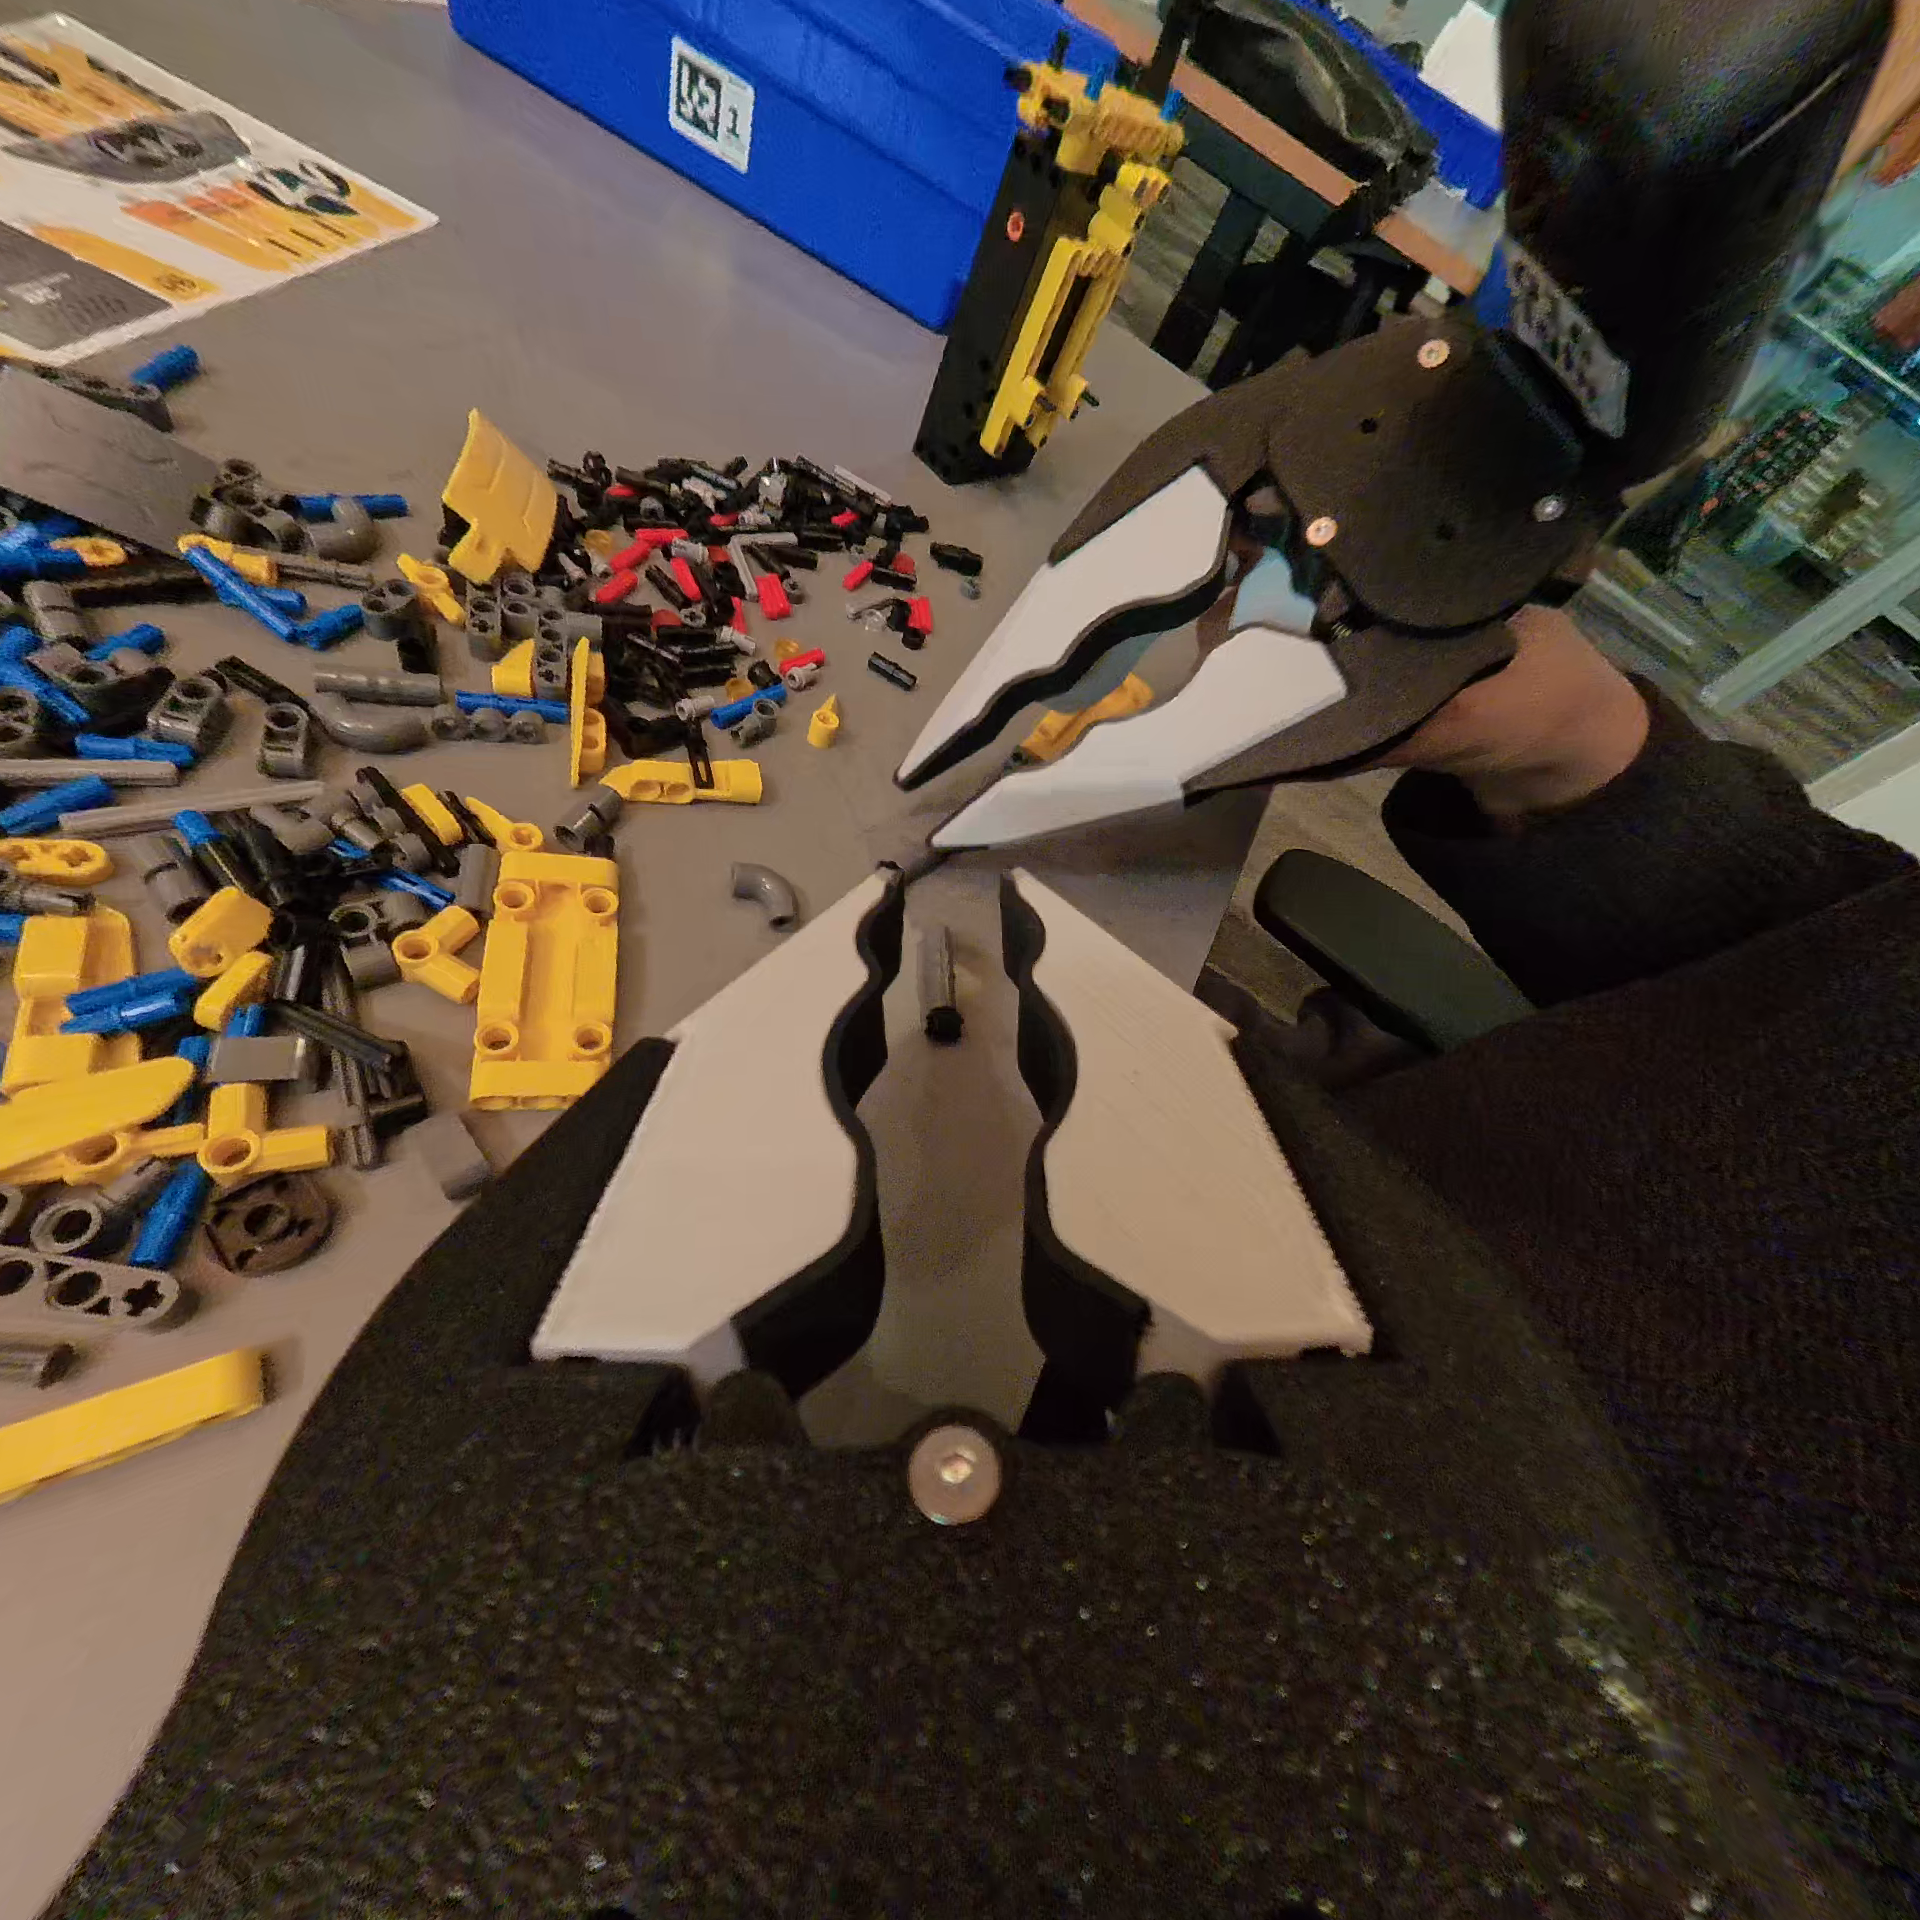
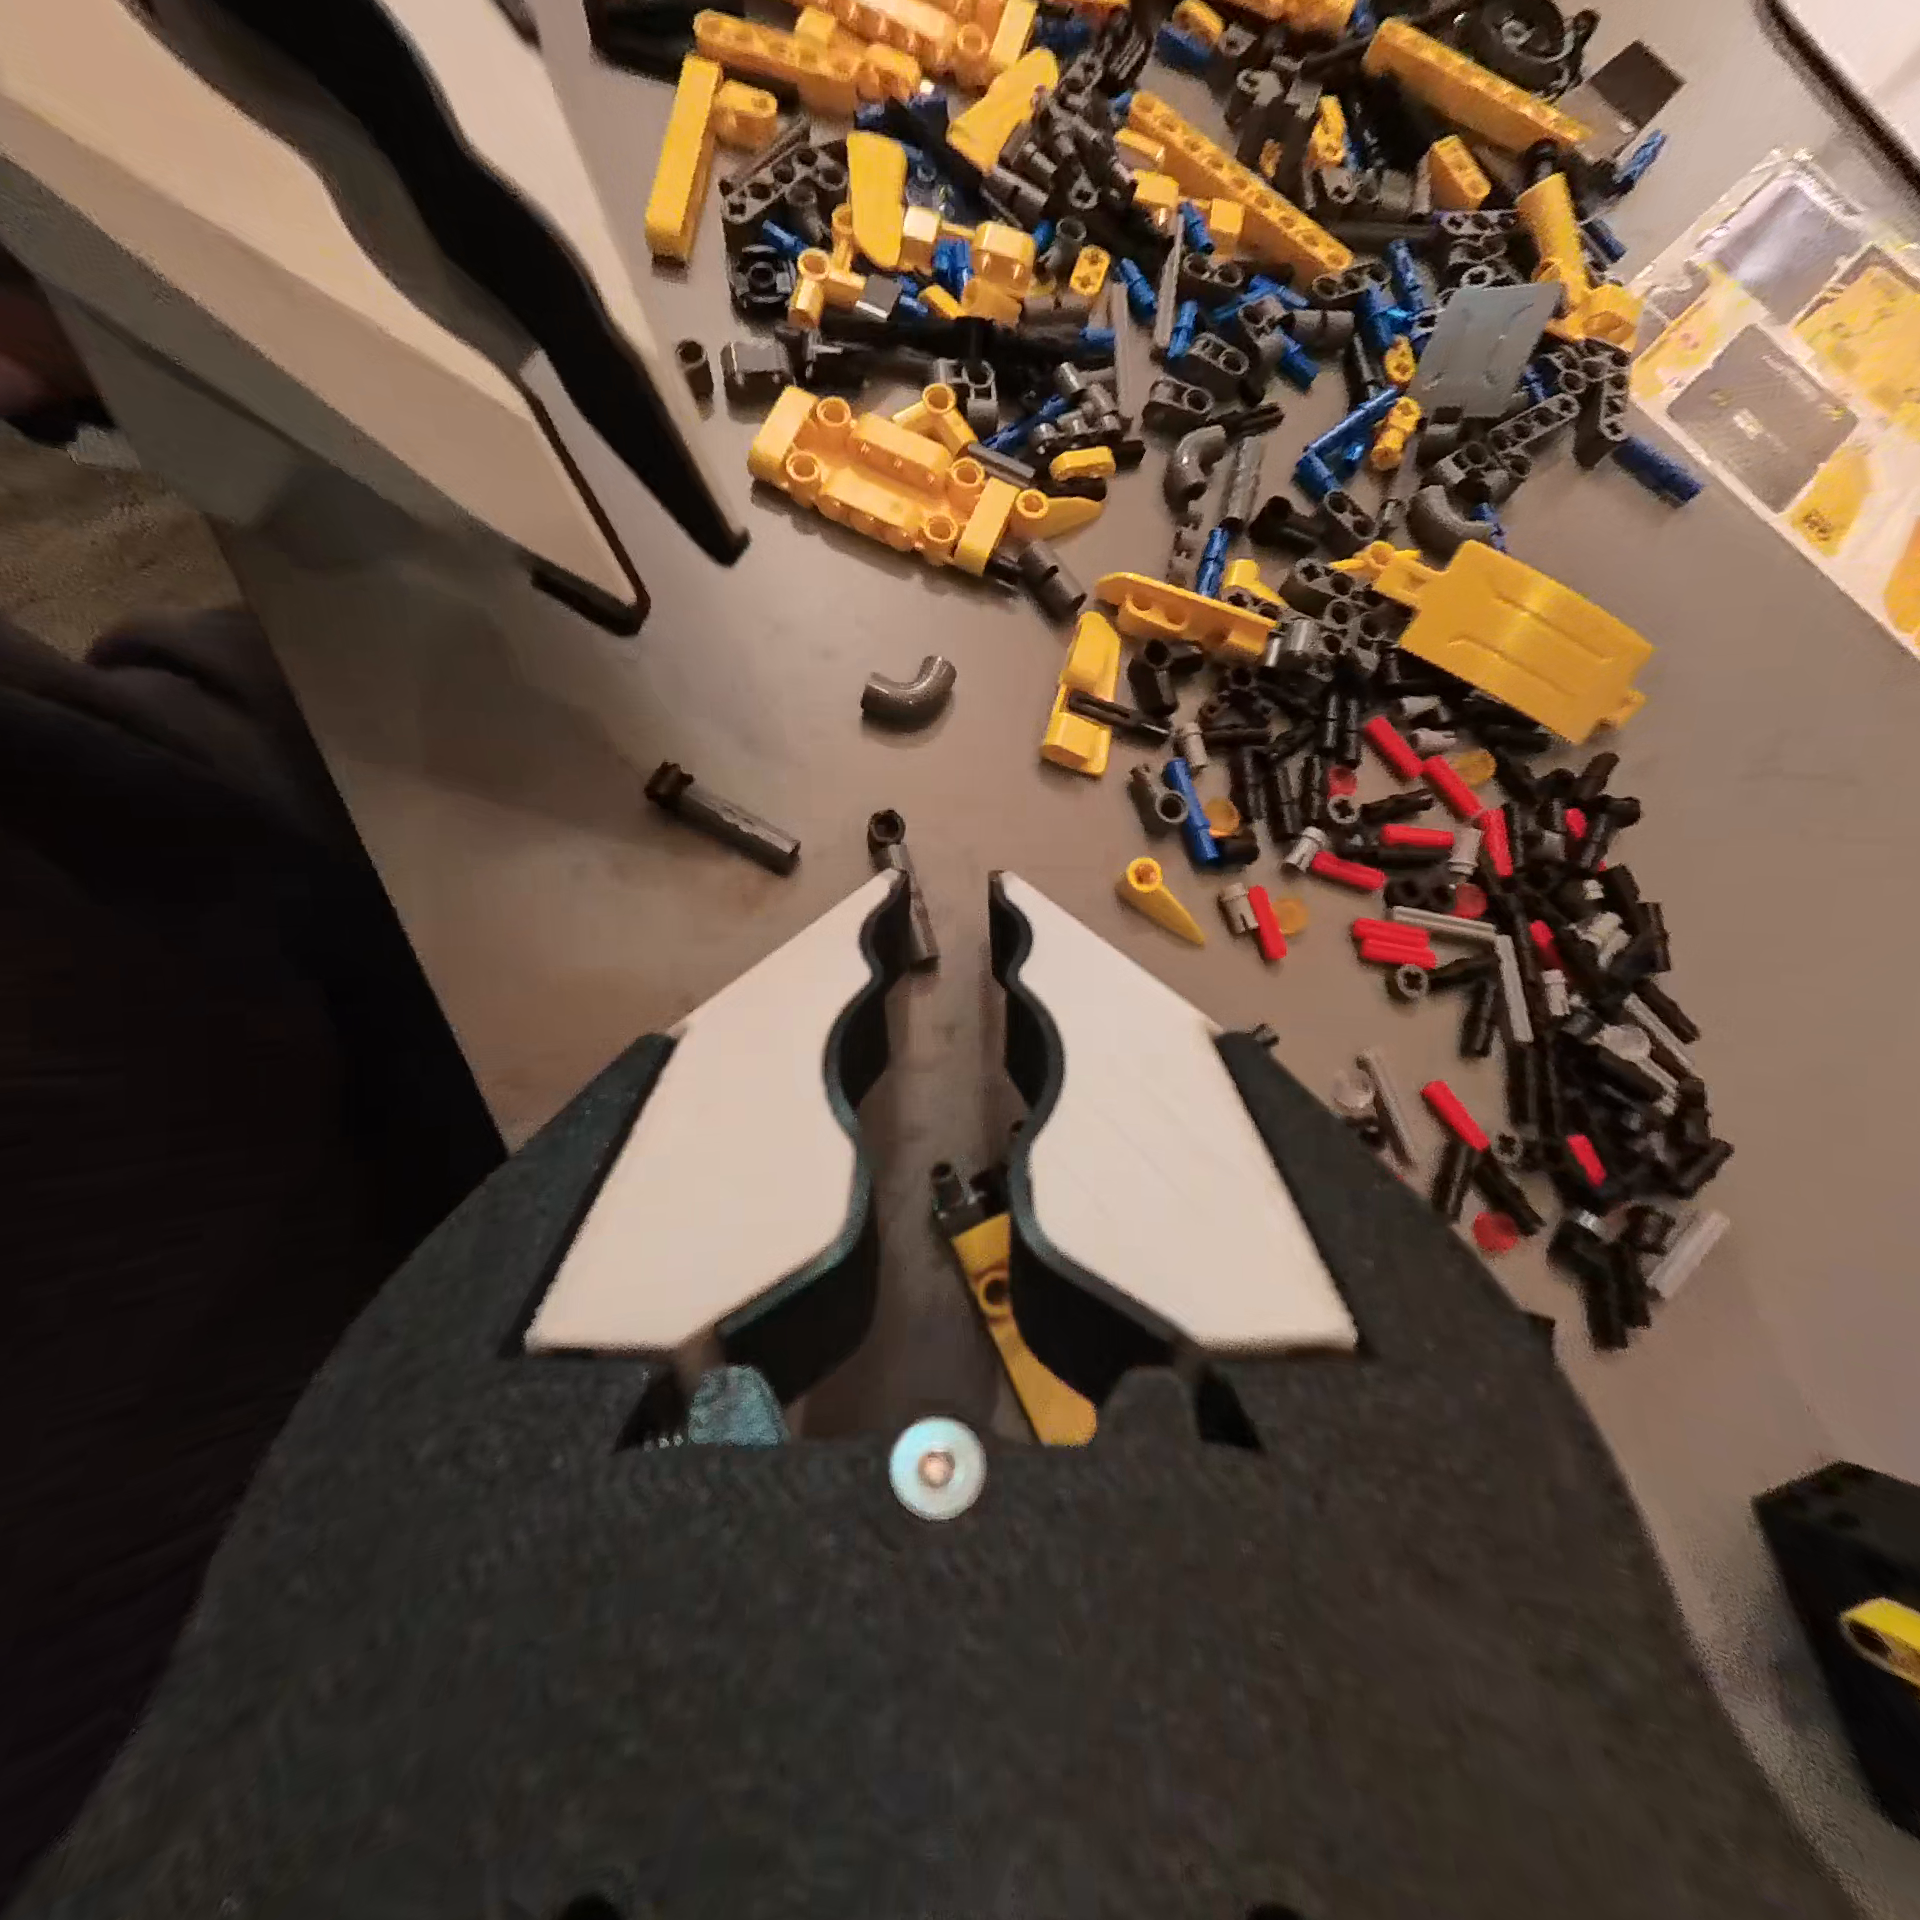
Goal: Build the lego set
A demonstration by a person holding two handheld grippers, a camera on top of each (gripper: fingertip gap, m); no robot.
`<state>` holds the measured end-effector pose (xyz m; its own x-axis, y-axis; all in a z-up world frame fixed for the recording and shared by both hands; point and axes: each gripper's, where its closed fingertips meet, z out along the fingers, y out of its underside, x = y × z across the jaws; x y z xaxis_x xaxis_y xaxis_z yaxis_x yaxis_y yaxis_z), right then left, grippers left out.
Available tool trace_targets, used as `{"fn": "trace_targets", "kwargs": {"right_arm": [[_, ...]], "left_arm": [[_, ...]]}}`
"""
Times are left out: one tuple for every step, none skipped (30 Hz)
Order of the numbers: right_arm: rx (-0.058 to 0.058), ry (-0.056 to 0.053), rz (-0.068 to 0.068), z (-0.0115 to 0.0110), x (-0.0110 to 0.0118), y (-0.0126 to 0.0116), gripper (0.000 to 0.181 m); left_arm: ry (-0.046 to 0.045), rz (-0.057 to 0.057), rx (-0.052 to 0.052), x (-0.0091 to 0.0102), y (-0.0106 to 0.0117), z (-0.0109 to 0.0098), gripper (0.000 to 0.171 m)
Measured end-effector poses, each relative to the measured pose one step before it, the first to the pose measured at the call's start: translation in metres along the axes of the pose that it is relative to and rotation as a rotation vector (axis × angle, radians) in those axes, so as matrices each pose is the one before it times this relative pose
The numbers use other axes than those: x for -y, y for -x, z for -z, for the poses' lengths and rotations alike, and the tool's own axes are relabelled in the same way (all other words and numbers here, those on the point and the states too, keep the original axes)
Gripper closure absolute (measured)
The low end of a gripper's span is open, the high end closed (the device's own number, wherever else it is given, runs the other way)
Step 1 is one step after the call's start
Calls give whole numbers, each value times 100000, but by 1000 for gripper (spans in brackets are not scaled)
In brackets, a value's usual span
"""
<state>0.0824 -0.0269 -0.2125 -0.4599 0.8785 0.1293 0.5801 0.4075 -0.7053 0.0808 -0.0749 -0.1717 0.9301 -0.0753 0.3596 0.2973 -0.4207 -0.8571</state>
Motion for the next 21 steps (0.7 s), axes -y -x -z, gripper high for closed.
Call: {"fn": "trace_targets", "kwargs": {"right_arm": [[734, 992, 560, -210, -40, 97, 166], [901, 568, -194, -168, -37, 82, 166], [1064, -517, -681, -68, 85, 67, 166], [1313, -133, -874, -57, 1, 78, 166], [903, -219, -1018, -10, -1, -15, 166], [1011, -102, -917, -13, -14, 11, 166], [1106, -60, -878, -4, -21, 35, 166], [1008, -10, -778, -8, -15, 40, 166], [945, 74, -611, -7, -17, 59, 166], [763, 775, -302, -52, -131, 52, 166], [-272, 1984, 361, -125, -318, -67, 166], [-608, 912, 1010, -97, -171, -94, 165], [-655, -861, 421, 10, 121, -85, 165], [-1039, 526, 384, -50, -82, -176, 165], [-123, -321, 603, -7, 62, -16, 167], [-869, 526, 1153, -28, -69, -135, 174], [-278, -111, 1007, -13, 58, -50, 174], [-758, 484, 648, -23, -6, -165, 174], [-407, 180, 717, 8, 35, -149, 174], [-599, -845, 625, 75, 201, -195, 174], [-994, -2060, 266, 151, 369, -291, 175]], "left_arm": [[-1207, -1374, 1131, 279, 92, 187, 154], [-1034, -1018, 1099, 264, 132, 195, 154], [-884, -620, 633, 249, 102, 166, 154], [-917, -250, 396, 221, 113, 141, 154], [-924, -11, 250, 205, 110, 102, 154], [-694, 260, 184, 138, 145, 63, 154], [-327, 466, 55, 66, 154, 6, 154], [-84, 539, -69, 6, 128, -31, 154], [-30, 520, -60, -20, 119, -46, 154], [-45, 463, -79, -29, 83, -53, 154], [0, 470, -72, -42, 42, -44, 154], [74, 385, 2, -36, 33, -45, 154], [74, 144, 203, -29, 30, -23, 154], [-67, -14, 383, 3, 45, 3, 154], [-104, 69, 329, 12, 63, -7, 154], [-102, 280, 217, 36, 76, 4, 154], [-163, 340, 87, 58, 82, -5, 154], [-262, 216, 178, 82, 96, 13, 154], [-401, 78, 405, 106, 111, 25, 154], [-541, 57, 418, 103, 99, 28, 154], [-611, 252, 248, 91, 82, 14, 154]]}}
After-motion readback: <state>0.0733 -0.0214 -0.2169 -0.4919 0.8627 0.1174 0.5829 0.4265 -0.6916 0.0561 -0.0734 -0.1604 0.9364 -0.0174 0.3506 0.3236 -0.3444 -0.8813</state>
